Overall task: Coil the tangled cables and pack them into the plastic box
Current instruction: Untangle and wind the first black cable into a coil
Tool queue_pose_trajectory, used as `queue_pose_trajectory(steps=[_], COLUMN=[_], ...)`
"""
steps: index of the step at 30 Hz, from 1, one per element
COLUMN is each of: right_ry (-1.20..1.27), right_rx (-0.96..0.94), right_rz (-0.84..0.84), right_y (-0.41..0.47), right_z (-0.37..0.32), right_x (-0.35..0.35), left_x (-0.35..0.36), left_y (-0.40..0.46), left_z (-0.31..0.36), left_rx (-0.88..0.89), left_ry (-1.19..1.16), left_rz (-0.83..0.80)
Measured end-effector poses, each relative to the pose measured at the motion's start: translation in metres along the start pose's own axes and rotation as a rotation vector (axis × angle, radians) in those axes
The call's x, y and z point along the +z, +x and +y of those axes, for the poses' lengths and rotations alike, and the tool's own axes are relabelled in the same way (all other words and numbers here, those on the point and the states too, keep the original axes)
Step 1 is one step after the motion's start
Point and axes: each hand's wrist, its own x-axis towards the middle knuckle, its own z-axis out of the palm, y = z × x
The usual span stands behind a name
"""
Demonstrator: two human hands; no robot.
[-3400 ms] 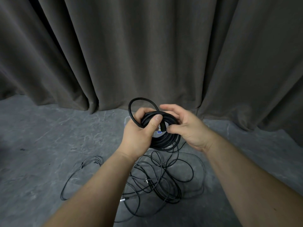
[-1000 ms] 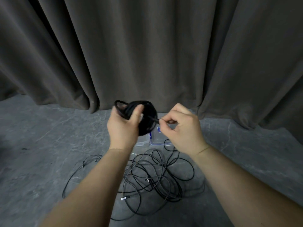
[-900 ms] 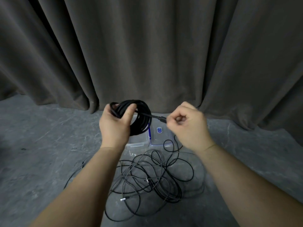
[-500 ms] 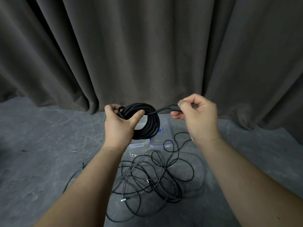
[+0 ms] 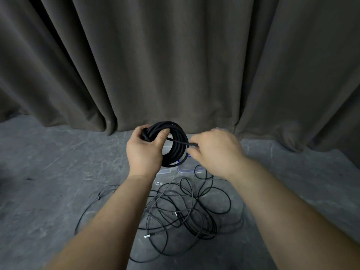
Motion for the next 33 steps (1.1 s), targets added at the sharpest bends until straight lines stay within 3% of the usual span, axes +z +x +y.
queue_pose_trajectory(steps=[5,14,19,25,29,33], right_ry=[-0.008,0.661,0.976,1.060,1.157,0.767], right_rx=[0.044,0.158,0.269,0.239,0.226,0.152], right_rz=[-0.146,0.010,0.098,0.042,-0.102,-0.330], right_y=[0.004,0.006,0.009,0.009,0.006,0.001], right_z=[0.008,0.019,0.024,0.031,0.031,0.029], right_x=[-0.002,-0.010,0.009,0.016,0.006,-0.003], left_x=[0.005,0.000,0.004,0.002,-0.001,0.000], left_y=[-0.006,0.000,-0.005,-0.006,-0.005,-0.004], left_z=[-0.001,0.002,0.000,0.000,0.003,0.003], left_rx=[0.052,-0.006,-0.205,-0.270,-0.268,-0.213], left_ry=[0.066,0.014,-0.179,-0.179,-0.226,-0.232], left_rz=[-0.037,-0.027,-0.182,-0.186,-0.148,-0.114])
